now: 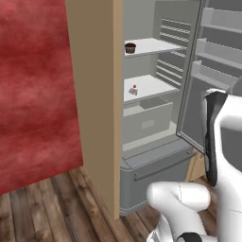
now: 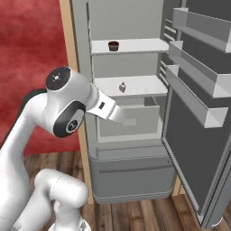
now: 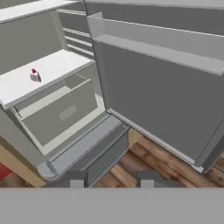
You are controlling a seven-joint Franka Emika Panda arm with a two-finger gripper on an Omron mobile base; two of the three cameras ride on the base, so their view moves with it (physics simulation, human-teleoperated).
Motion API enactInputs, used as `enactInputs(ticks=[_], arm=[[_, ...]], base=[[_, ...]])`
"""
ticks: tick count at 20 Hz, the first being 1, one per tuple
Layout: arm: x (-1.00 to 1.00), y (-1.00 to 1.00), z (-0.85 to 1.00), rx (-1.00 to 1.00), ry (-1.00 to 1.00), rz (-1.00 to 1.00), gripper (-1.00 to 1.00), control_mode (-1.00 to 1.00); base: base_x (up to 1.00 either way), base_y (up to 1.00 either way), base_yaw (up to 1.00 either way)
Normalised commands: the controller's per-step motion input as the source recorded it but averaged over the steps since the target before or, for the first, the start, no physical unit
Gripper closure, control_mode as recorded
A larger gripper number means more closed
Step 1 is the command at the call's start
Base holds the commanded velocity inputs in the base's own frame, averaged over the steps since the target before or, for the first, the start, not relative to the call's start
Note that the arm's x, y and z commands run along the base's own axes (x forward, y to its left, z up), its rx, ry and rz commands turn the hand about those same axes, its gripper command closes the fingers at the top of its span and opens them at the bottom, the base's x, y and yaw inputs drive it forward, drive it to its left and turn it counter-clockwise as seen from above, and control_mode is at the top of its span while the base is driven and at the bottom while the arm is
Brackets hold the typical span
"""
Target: Take the cupcake and cake from the fridge and place them on the empty tray on the dining counter.
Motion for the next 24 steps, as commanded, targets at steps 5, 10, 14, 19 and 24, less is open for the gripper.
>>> enactInputs(ticks=[5,10,14,19,24], arm=[[-0.71,0.9,0.01,0.1,0.01,0.0,-1.0,-1.0],[-0.59,0.55,0.17,0.02,0.0,0.04,-1.0,-1.0],[-0.55,0.16,0.23,0.0,0.0,0.15,-1.0,-1.0],[-0.28,0.02,0.12,0.0,0.0,0.2,-1.0,-1.0],[0.08,-0.01,-0.01,0.0,0.0,0.05,-1.0,1.0]], base=[[0.0,0.0,0.0],[0.0,0.0,0.0],[0.0,0.0,0.0],[0.0,0.0,0.0],[0.75,-0.35,0.28]])
